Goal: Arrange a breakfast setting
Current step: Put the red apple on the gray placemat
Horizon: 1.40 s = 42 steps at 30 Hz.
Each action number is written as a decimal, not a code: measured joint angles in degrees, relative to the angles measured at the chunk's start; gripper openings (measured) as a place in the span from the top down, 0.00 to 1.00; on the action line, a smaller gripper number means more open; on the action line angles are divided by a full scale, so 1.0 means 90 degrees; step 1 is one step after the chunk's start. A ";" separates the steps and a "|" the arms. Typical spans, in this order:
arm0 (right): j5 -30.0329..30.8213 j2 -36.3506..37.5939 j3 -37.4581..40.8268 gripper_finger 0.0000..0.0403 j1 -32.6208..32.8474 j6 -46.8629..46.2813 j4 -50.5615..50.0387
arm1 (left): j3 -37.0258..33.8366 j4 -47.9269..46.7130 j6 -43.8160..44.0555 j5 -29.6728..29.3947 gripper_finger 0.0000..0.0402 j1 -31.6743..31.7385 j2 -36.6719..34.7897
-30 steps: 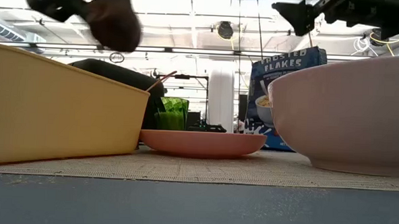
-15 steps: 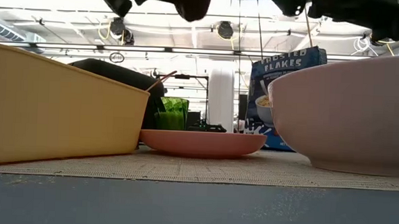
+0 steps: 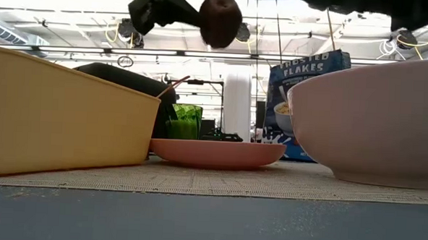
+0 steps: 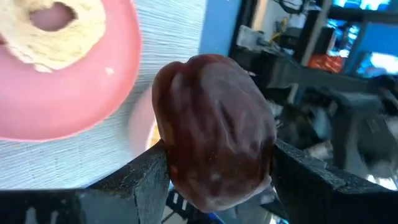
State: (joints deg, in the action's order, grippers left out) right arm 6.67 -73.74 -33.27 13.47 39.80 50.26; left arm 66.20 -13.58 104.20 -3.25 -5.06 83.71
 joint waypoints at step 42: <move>0.1913 -0.0575 -0.0546 0.03 0.0515 0.4346 -0.1790 | 0.0000 0.1584 0.1203 -0.0353 0.39 0.0149 0.1118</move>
State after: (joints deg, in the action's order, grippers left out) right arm 23.89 -78.91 -38.18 18.11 78.91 34.15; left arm 66.20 0.68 115.03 -6.43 -3.72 93.78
